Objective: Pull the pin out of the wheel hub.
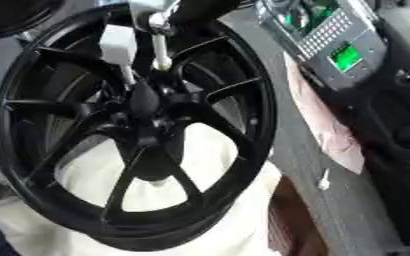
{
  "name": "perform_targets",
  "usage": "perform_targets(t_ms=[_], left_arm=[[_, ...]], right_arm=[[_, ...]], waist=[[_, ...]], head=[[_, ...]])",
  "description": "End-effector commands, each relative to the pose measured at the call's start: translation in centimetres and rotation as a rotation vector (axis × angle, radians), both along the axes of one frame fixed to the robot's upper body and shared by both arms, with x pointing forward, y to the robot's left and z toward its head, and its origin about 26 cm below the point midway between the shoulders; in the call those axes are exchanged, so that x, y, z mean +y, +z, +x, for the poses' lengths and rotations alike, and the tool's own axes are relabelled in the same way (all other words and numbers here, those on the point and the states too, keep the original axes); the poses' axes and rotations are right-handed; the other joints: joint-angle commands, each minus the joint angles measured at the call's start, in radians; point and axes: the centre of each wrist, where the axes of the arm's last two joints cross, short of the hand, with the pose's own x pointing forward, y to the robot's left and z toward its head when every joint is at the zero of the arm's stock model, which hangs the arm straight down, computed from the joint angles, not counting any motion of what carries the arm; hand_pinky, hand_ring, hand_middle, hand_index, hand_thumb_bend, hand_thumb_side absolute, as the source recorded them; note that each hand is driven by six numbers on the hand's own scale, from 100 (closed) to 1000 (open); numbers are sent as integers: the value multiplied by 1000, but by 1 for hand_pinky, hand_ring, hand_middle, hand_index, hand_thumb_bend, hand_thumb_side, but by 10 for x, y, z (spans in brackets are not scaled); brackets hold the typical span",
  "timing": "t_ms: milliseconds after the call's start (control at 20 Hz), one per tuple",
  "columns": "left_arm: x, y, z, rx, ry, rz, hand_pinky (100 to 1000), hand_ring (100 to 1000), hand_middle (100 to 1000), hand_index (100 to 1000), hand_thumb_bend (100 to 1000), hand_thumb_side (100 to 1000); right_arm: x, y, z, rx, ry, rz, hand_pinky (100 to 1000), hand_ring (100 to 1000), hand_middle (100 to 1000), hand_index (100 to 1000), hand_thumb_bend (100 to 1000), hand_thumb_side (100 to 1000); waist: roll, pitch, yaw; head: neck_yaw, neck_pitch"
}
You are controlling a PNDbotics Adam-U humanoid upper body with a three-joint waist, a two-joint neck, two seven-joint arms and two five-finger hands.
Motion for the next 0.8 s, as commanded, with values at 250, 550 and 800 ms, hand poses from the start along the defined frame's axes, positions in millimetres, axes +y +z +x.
perform_targets(t_ms=[250,550,800], left_arm=[[0,8,-1,-23,-6,20,594,509,521,721,270,670],[0,8,-1,-27,-4,14,594,508,521,721,273,667],[1,8,-2,-34,6,10,595,508,521,721,276,666]], right_arm=[[-37,24,9,-44,-122,148,454,437,110,303,433,207],[-75,33,5,-89,-228,255,452,436,108,301,429,183],[-130,32,-9,-157,-411,288,466,447,114,306,429,179]], waist=[[8,-41,1],[12,-49,-4],[18,-45,-9]], head=[[-14,-8],[-10,0],[-6,2]])
